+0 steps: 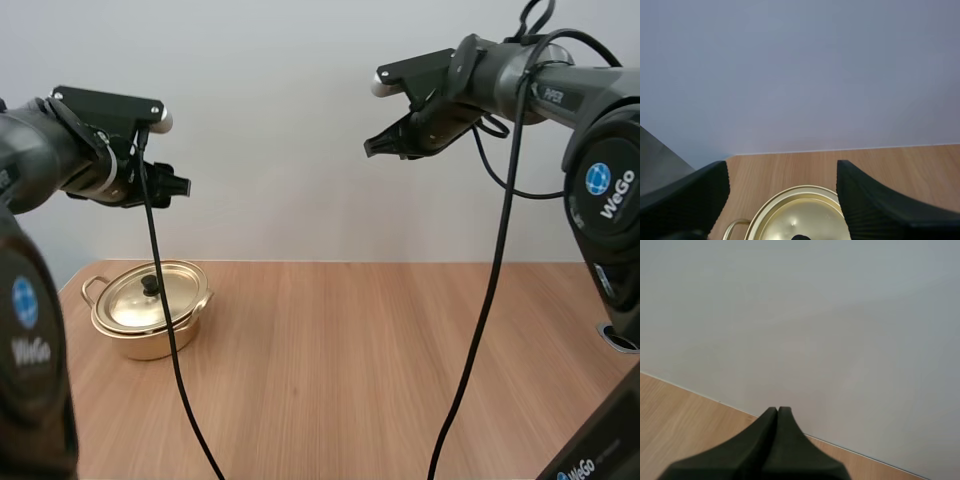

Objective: Open the pot, put the car inside, and close it

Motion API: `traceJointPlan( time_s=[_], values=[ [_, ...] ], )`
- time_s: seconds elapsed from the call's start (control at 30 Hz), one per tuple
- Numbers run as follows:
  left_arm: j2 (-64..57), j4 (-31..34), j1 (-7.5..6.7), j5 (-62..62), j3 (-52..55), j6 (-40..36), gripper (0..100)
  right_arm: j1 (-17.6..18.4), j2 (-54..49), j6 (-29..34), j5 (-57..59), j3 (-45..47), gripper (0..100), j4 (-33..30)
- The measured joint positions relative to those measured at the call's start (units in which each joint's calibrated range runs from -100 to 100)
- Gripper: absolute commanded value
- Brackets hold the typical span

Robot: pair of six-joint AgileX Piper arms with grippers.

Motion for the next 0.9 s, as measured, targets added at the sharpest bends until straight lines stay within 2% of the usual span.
traceJointPlan(
  time_s=[0.1, 0.13, 0.17, 0.2, 0.23, 0.33, 0.4, 0.53, 0.7, 0.77, 0.9],
  values=[
    [-2.1, -1.4, 0.00, -0.6, 0.0, 0.8, 100, -0.5, -0.2, -0.4, -0.9, 0.7, 0, 1.5],
    [-2.9, -2.5, 0.00, -0.6, 0.0, 1.8, 100, -2.0, -1.3, -1.8, -2.6, 2.0, 0, 3.2],
    [-14.5, -12.7, 0.00, 1.3, 1.5, 9.8, 100, -5.1, -6.1, -8.0, -11.9, 9.6, 0, 10.3],
    [-16.5, -14.6, 0.00, 2.0, 1.8, 10.3, 100, -6.4, -12.0, -13.0, -20.4, 18.0, 0, 16.2],
    [-18.9, -16.6, 0.00, 4.2, 2.4, 10.6, 100, -6.4, -14.9, -15.8, -25.3, 21.4, 0, 18.9],
    [-29.3, -25.4, 0.00, 15.9, 4.3, 10.1, 100, -6.4, -20.1, -18.8, -32.5, 26.8, 0, 23.6],
    [-33.4, -27.4, 0.00, 21.1, 4.6, 10.1, 100, -6.4, -23.3, -19.6, -38.4, 31.4, 0, 26.7],
    [-41.1, -26.9, 0.00, 27.6, 7.6, 7.9, 100, -6.4, -29.1, -19.8, -47.4, 39.4, 0, 28.3],
    [-50.4, -22.6, -0.45, 24.3, 15.6, 0.5, 100, -6.4, -37.7, -19.8, -49.7, 49.1, 0, 24.1],
    [-54.0, -20.3, -1.60, 20.1, 19.3, -1.5, 100, -6.4, -41.2, -19.8, -49.9, 51.9, 0, 23.0],
    [-61.3, -13.2, -5.86, 9.0, 27.7, -4.0, 100, -6.4, -48.7, -19.8, -49.0, 58.3, 0, 22.9]
  ],
)
